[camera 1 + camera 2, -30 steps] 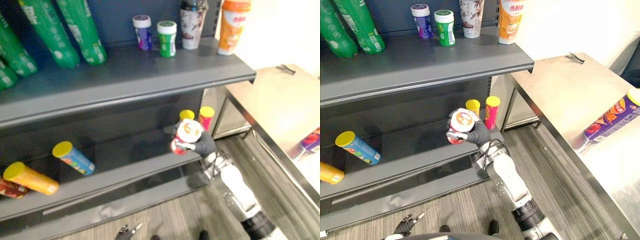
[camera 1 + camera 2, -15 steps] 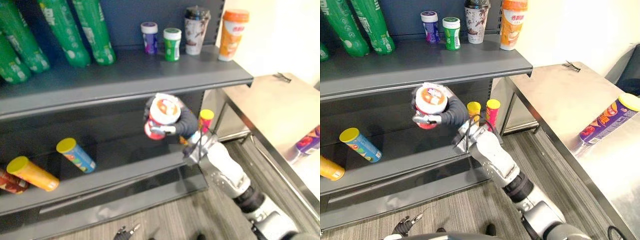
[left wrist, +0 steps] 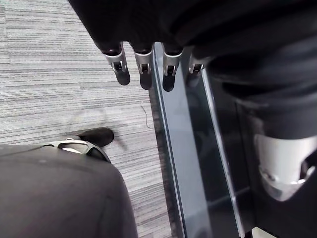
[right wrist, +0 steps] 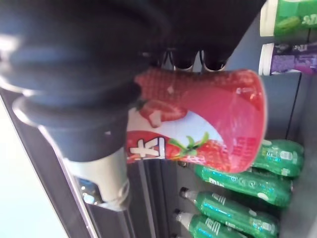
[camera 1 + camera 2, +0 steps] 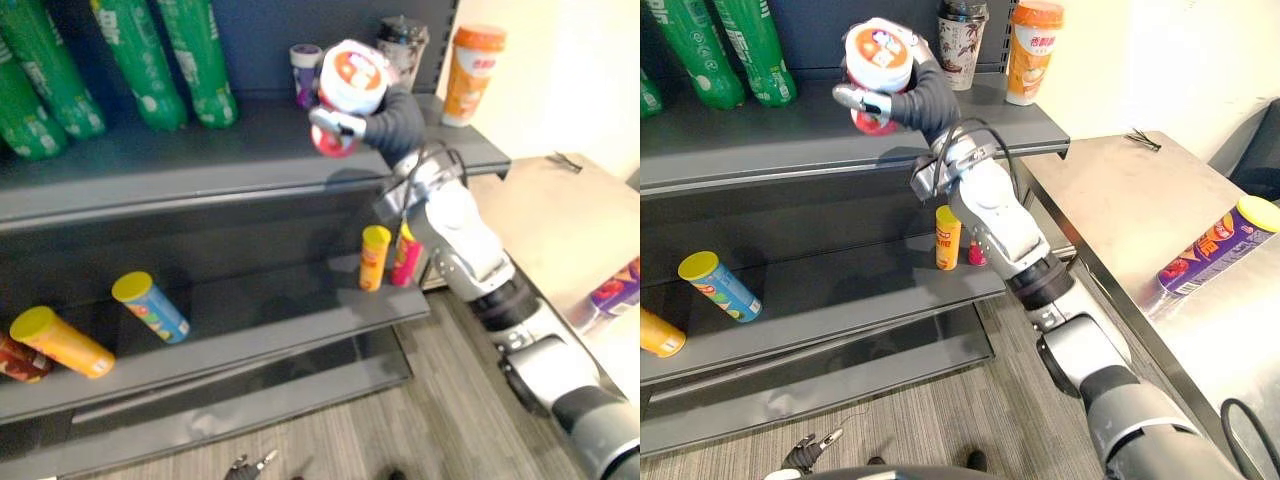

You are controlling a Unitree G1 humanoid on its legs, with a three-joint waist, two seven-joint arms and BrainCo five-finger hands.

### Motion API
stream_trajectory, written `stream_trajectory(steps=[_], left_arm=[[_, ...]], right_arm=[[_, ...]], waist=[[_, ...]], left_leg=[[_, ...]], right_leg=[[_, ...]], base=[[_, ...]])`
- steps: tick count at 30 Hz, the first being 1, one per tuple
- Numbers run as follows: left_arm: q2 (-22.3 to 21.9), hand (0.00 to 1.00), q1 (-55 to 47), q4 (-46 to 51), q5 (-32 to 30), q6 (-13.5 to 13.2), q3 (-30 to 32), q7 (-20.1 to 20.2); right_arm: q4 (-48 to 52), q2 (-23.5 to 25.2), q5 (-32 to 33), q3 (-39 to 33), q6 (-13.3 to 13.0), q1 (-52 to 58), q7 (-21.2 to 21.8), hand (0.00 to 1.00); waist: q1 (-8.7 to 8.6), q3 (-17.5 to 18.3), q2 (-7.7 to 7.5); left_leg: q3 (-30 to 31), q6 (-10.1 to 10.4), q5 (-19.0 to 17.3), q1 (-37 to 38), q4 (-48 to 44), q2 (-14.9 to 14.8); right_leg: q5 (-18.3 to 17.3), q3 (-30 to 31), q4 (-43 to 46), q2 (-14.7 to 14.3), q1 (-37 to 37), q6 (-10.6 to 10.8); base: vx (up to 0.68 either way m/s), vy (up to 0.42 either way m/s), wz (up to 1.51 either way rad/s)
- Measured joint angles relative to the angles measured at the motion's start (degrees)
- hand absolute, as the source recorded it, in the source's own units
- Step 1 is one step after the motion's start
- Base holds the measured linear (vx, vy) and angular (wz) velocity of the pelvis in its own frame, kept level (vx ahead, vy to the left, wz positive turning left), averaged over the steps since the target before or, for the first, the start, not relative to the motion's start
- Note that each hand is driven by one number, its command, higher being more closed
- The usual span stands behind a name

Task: Put the gum and the chips on the shelf.

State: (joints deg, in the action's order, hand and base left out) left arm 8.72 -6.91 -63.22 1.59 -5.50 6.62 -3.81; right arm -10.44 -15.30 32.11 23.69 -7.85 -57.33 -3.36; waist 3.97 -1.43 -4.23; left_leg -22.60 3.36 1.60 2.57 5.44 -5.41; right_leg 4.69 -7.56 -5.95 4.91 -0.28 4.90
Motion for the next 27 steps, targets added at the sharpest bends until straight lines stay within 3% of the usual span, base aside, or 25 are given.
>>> stream_trajectory(steps=[5, 16, 26, 27], left_arm=[[0.3, 0.0, 0.1, 0.0, 0.5, 0.0, 0.0, 0.2], [0.6, 0.0, 0.7, 1.3, 0.7, 0.0, -0.1, 0.5], [0.6, 0.0, 1.1, 1.7, 2.6, -0.2, -0.1, 0.4], [0.6, 0.0, 1.1, 1.7, 2.7, -0.2, -0.1, 0.5]], right_arm=[[-6.2, -0.2, -0.6, -0.7, 0.7, -3.2, -0.2, 1.0], [-17.9, 0.0, -3.1, -0.8, 4.8, -6.7, 0.2, 1.0], [-23.2, 0.1, -5.3, -3.6, 4.9, -9.8, 0.2, 1.0], [-23.6, 0.1, -5.3, -3.6, 4.9, -10.0, 0.3, 0.0]], waist=[[0.06, -0.5, -0.81], [1.03, -2.3, -1.68], [1.21, -3.5, -1.77], [1.2, -3.5, -1.77]], left_leg=[[0.0, 0.0, 0.1, -0.1, 0.0, -0.1], [0.3, 0.0, 0.1, -0.5, 0.0, 0.0], [1.4, 0.0, 0.3, -1.4, 0.0, 0.0], [1.4, 0.0, 0.3, -1.4, 0.0, 0.0]], right_leg=[[0.0, -0.1, 0.0, -0.1, 0.0, 0.0], [0.0, -0.3, 0.0, 0.0, -0.4, 0.0], [0.0, -1.3, -0.1, 0.0, -0.7, 0.0], [0.0, -1.3, -0.1, 0.0, -0.7, 0.0]], base=[[0.0, 0.0, 0.0], [0.0, 0.0, 0.0], [0.0, -0.003, 0.05], [0.0, 0.0, 0.0]])
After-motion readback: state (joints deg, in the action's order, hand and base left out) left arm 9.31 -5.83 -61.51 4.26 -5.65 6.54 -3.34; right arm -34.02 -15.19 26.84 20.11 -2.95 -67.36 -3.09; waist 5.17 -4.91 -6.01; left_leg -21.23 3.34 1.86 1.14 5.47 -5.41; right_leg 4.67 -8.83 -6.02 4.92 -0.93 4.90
